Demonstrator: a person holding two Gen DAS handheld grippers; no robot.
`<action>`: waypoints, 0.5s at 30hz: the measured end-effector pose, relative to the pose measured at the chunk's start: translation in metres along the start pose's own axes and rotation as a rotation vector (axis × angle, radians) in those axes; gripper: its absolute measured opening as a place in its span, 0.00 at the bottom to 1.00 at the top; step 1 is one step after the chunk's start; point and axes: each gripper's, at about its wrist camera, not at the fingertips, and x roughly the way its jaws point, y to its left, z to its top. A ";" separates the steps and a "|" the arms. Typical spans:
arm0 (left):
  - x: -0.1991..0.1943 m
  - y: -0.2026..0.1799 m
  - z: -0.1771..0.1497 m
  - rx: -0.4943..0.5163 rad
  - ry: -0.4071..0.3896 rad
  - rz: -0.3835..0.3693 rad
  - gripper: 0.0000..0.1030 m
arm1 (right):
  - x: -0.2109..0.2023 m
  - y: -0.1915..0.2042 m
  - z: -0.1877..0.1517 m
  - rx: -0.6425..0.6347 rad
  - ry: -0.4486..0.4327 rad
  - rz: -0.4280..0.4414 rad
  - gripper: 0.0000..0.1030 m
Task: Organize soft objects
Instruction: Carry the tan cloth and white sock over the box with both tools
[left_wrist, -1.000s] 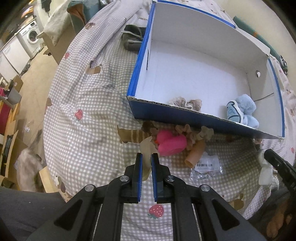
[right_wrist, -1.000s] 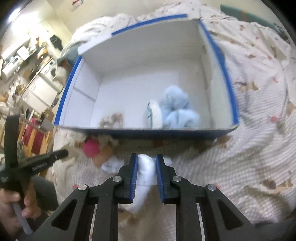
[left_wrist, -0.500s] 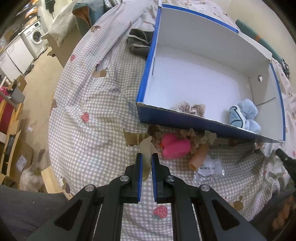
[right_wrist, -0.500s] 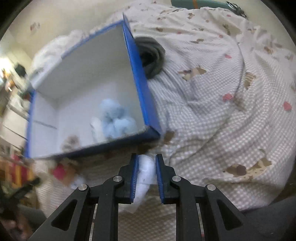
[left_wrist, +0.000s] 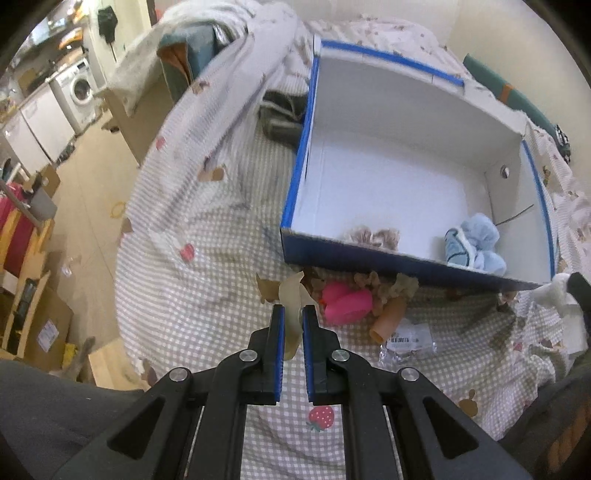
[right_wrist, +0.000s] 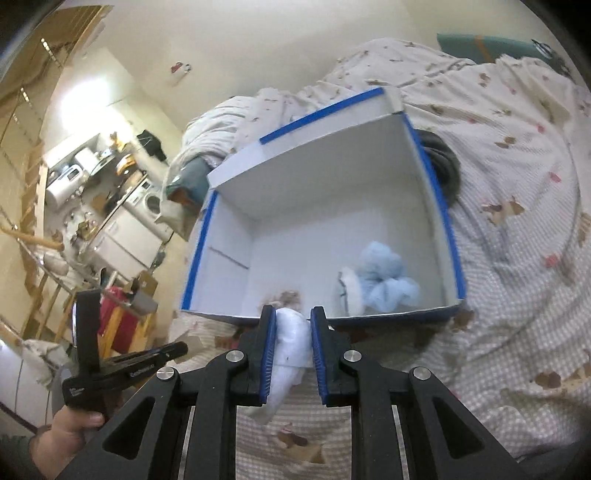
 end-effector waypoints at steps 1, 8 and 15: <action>-0.005 0.001 0.001 -0.004 -0.013 0.001 0.08 | 0.002 0.004 0.001 -0.006 -0.001 0.004 0.20; -0.026 0.003 0.009 -0.019 -0.071 0.020 0.08 | 0.008 0.026 0.003 -0.047 -0.007 0.027 0.20; -0.037 0.004 0.026 -0.022 -0.103 0.017 0.08 | 0.006 0.034 0.013 -0.067 -0.013 0.025 0.20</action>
